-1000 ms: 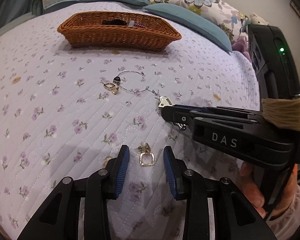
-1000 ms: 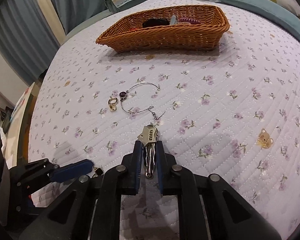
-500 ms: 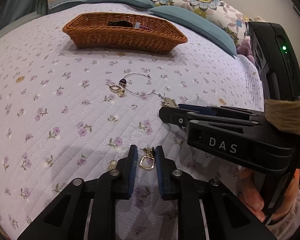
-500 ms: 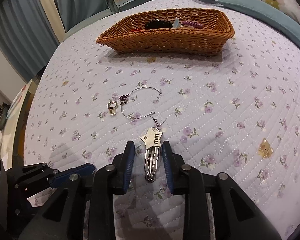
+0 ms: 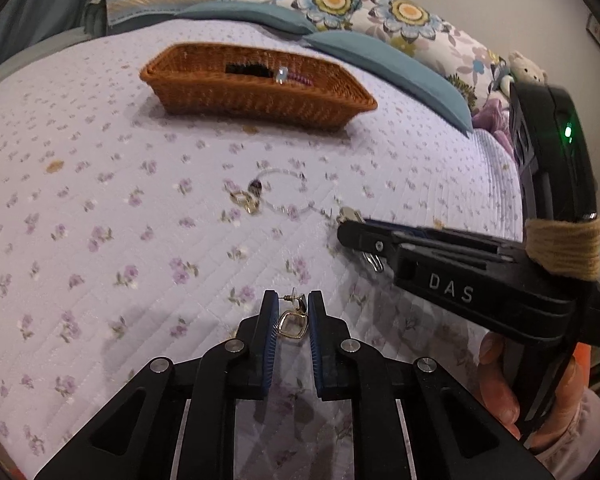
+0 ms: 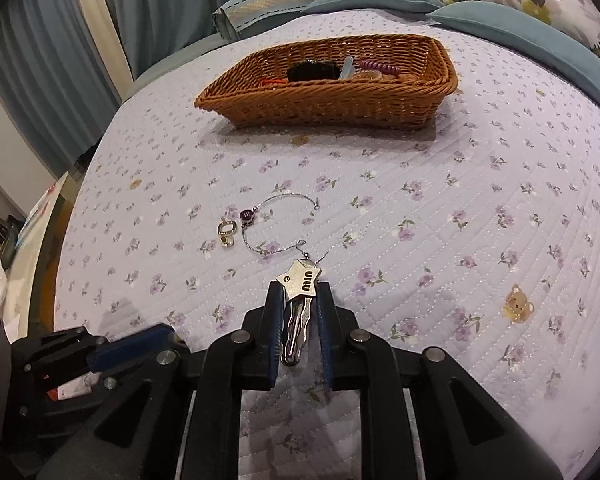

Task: Organize jewelry
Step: 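Carry the keys and gold charm over the basket and open both tools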

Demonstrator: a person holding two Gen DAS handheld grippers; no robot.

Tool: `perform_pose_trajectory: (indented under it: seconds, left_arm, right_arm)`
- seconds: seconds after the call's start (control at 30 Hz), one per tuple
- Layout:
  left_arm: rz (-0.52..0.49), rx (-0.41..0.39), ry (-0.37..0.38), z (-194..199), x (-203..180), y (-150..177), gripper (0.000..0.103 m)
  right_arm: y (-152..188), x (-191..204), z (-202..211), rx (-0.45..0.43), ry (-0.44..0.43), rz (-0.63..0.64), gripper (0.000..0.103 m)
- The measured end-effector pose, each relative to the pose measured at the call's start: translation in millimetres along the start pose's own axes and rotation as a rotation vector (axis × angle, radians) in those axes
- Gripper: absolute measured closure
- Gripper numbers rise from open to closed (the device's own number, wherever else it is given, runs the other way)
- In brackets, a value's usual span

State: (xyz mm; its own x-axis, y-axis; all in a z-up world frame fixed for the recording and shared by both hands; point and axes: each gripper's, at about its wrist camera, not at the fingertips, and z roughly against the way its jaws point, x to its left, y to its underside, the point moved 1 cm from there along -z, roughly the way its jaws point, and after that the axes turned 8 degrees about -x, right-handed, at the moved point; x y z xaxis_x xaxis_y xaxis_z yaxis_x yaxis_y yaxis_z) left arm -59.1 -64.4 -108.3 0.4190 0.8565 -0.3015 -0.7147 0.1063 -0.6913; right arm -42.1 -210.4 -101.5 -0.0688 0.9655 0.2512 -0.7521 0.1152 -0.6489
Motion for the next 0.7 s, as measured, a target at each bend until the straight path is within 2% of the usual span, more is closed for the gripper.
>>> perform_pose_trajectory:
  seconds: [0.13, 0.3, 0.5, 0.7]
  left_arm:
    - [-0.004, -0.039, 0.004, 7, -2, -15, 0.088]
    - [-0.002, -0.097, 0.015, 16, -2, -49, 0.088]
    - [-0.024, -0.17, -0.017, 6, 5, -122, 0.088]
    - [0.002, -0.194, -0.02, -37, 34, -196, 0.088]
  right_arm:
    - [-11, 2, 8, -0.026, -0.004, 0.0, 0.084]
    - [-45, -1, 24, -0.082, -0.016, -0.007, 0.084]
    - [-110, -12, 23, -0.154, 0.012, 0.024, 0.084]
    - [-173, -36, -16, -0.175, 0.036, 0.016, 0.084]
